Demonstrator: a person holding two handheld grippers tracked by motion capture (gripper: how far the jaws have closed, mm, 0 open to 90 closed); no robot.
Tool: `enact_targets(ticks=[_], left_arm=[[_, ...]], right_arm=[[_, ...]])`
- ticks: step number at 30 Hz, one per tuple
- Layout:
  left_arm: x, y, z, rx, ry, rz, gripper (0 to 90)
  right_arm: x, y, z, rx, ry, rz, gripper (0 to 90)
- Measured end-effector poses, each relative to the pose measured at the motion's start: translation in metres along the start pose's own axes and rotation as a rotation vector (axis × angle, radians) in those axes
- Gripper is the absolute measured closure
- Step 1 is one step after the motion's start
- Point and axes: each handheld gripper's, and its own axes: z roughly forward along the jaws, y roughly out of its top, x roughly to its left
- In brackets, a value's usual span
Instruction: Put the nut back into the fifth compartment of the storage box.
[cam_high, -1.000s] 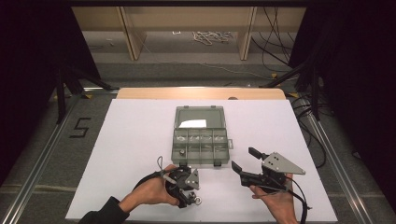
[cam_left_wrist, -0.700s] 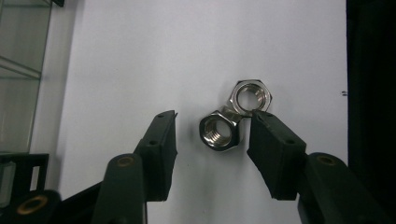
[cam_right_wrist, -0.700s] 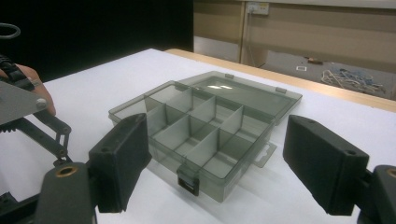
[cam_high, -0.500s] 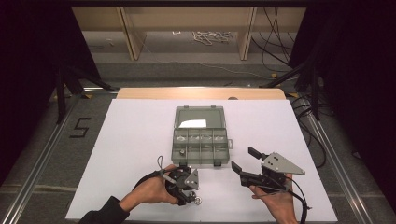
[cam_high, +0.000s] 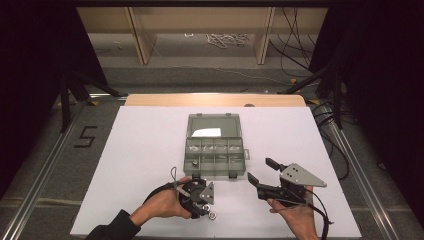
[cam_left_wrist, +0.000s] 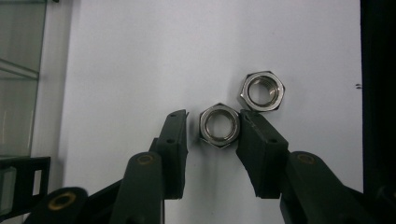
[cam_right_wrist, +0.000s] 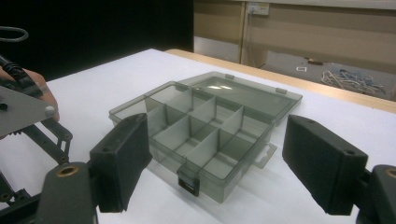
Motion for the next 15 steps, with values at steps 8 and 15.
enact_targets(ticks=[8, 15], left_arm=[[0.0020, 0.0007, 0.0010, 0.001, -0.024, -0.023, 63.1], [0.0024, 0.0014, 0.0004, 0.010, -0.040, -0.038, 69.9]], right_arm=[[0.0003, 0.0002, 0.0000, 0.007, -0.001, 0.000, 23.9], [0.0002, 0.0003, 0.0000, 0.008, -0.001, 0.002, 24.1]])
